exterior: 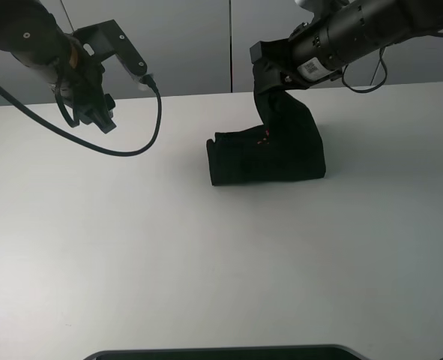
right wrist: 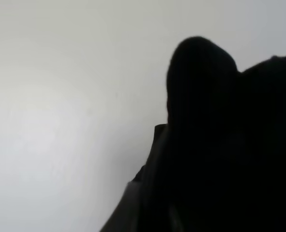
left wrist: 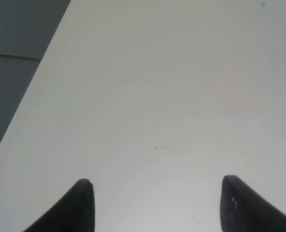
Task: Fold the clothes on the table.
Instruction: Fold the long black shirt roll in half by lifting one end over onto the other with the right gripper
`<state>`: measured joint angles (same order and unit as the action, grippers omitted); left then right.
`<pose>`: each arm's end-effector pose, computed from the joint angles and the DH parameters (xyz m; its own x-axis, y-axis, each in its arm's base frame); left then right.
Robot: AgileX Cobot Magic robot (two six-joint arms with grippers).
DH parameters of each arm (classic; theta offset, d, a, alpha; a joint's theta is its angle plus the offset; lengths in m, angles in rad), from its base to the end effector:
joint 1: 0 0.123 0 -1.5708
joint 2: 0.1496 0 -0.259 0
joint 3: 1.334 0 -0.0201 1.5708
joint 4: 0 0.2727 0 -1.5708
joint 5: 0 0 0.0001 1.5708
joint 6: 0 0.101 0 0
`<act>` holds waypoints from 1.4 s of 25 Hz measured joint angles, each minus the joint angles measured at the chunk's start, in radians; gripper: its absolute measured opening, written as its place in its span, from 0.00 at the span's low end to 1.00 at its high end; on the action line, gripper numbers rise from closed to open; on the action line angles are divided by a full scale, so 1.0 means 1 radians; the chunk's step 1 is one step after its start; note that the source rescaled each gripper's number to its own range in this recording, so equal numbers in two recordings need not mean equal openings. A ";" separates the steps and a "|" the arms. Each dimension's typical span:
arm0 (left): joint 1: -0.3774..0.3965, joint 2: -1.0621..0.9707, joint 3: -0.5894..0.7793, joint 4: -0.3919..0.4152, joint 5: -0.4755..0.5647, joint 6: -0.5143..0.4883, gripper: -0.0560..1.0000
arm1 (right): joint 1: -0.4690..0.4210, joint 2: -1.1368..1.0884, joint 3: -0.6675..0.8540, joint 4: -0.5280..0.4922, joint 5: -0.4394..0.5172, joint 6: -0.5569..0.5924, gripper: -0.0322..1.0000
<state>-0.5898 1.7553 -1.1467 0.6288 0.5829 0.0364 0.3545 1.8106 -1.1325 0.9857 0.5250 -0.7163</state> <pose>0.3357 -0.1853 0.1683 -0.3775 0.8786 -0.2925 0.7075 0.4775 0.5210 0.3538 0.1760 0.1555 -0.8317 -0.1143 -0.5433 -0.4007 0.8009 0.4449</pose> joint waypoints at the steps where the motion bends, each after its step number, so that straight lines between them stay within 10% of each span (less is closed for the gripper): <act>1: 0.000 0.000 0.000 0.000 0.000 0.000 0.92 | 0.018 0.030 0.000 0.018 -0.010 -0.009 0.10; 10: 0.000 0.000 0.000 -0.004 0.000 -0.002 0.92 | 0.105 0.271 -0.042 0.327 -0.046 -0.216 0.14; 18: 0.000 0.000 0.000 -0.004 -0.002 -0.002 0.92 | 0.112 0.291 -0.057 0.532 -0.010 -0.417 0.68; 35: 0.000 0.000 0.000 -0.031 -0.003 -0.002 0.92 | 0.109 0.476 -0.142 0.695 0.095 -0.382 0.70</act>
<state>-0.5898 1.7553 -1.1467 0.5979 0.5799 0.0346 0.4633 2.2869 -1.2747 1.6811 0.6201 -1.0984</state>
